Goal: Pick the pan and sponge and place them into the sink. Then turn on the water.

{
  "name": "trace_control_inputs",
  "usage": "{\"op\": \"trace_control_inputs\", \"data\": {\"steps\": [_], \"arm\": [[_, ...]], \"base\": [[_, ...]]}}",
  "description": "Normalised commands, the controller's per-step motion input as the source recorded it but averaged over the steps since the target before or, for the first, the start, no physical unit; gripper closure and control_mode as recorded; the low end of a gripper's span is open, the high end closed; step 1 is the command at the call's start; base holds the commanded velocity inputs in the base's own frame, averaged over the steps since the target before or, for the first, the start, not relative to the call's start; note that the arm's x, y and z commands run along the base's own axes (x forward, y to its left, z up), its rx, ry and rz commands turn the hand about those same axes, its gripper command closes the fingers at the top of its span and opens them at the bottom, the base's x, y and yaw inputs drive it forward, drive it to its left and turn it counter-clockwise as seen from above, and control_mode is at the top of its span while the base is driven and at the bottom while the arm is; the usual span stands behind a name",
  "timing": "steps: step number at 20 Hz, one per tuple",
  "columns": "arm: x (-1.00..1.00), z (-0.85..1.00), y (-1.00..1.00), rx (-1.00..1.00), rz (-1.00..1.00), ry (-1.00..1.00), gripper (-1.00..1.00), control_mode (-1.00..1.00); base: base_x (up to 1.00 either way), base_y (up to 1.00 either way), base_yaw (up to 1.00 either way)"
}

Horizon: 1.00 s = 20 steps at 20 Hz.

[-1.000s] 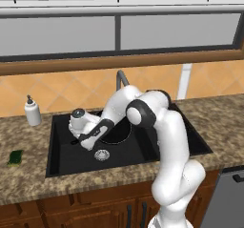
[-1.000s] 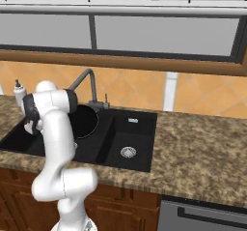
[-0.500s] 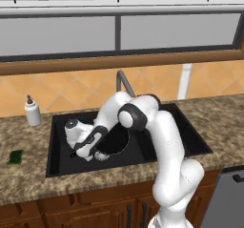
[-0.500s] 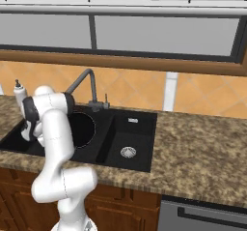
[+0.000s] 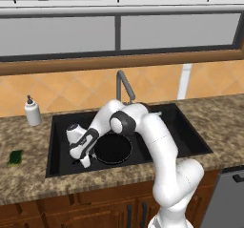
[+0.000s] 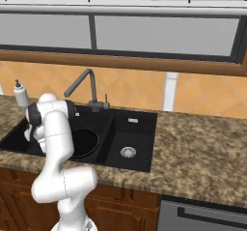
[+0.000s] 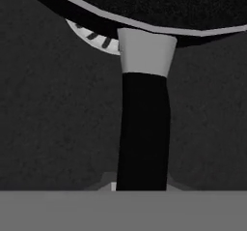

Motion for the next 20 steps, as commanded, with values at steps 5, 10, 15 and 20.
{"op": "trace_control_inputs", "data": {"steps": [5,10,15,20], "arm": [[-0.42,-0.53,0.22,-0.02,-0.29,-0.03,1.00,-1.00],[-0.85,-0.07,0.06,0.00,-0.16,-0.25,-1.00,-1.00],[-0.98,0.36,0.00,0.03,0.00,-0.43,-1.00,-1.00],[-0.62,0.84,0.14,0.05,0.00,-0.28,-1.00,-1.00]], "base": [[0.00,0.00,0.00],[0.00,0.00,0.00],[0.00,0.00,0.00],[0.00,0.00,0.00]]}}
